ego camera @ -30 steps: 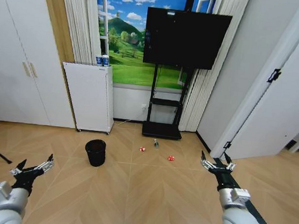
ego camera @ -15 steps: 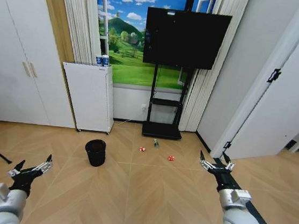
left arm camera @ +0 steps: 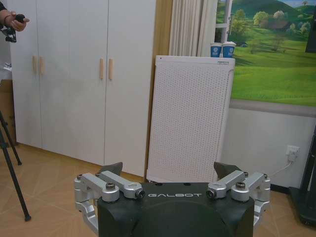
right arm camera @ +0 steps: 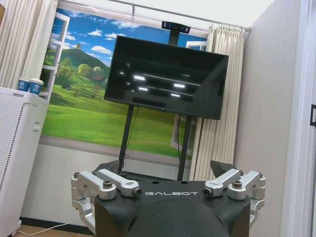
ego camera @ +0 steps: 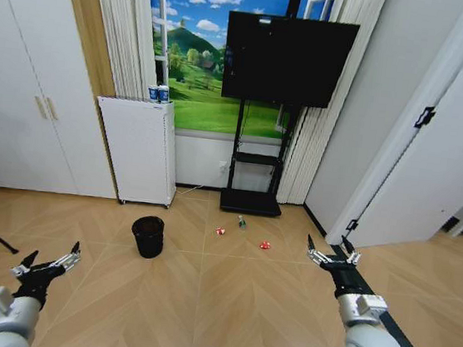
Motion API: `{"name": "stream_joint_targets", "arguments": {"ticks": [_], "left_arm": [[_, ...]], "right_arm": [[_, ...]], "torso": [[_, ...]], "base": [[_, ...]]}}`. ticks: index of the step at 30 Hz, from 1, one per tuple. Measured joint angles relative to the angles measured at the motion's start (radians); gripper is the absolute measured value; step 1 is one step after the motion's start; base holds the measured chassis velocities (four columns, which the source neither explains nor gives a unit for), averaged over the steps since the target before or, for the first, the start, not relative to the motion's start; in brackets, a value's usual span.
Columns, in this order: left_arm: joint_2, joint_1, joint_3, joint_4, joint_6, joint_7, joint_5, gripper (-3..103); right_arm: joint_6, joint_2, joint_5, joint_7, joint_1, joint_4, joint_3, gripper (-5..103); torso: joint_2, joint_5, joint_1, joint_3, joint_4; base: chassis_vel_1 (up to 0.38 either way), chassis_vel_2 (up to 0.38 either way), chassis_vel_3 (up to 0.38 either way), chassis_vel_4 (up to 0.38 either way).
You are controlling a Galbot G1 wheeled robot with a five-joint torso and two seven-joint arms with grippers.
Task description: Pick up the trash bin and place the garbage on the floor into it.
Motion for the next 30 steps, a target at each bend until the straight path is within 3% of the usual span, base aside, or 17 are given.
{"name": "stream_joint_targets", "arguments": {"ticks": [16,25,28,30], "left_arm": [[0.000,-0.012,0.008,0.016,0.001,-0.002,-0.001,100],[-0.005,-0.017,0.012,0.018,0.002,-0.004,0.002,100],[-0.005,-0.017,0.012,0.018,0.002,-0.004,0.002,100],[-0.007,-0.015,0.012,0.018,0.002,-0.005,0.002,100]], "right_arm": [[0.007,0.003,-0.006,-0.008,0.072,-0.020,-0.102,100],[0.008,0.007,-0.013,-0.006,0.080,-0.021,-0.117,100],[0.009,0.009,-0.017,-0.006,0.075,-0.018,-0.117,100],[0.010,0.013,-0.023,-0.006,0.067,-0.017,-0.113,100]], "torso": [[0.000,-0.0002,0.000,0.000,0.0000],[0.000,0.0006,0.001,0.000,0.0000],[0.000,-0.0008,0.000,0.000,-0.0001],[0.000,0.0012,0.000,0.000,0.0003]], "base": [[-0.205,0.205,0.206,-0.211],[-0.336,0.321,0.325,-0.331],[-0.338,0.331,0.359,-0.352],[-0.323,0.324,0.308,-0.318]]}}
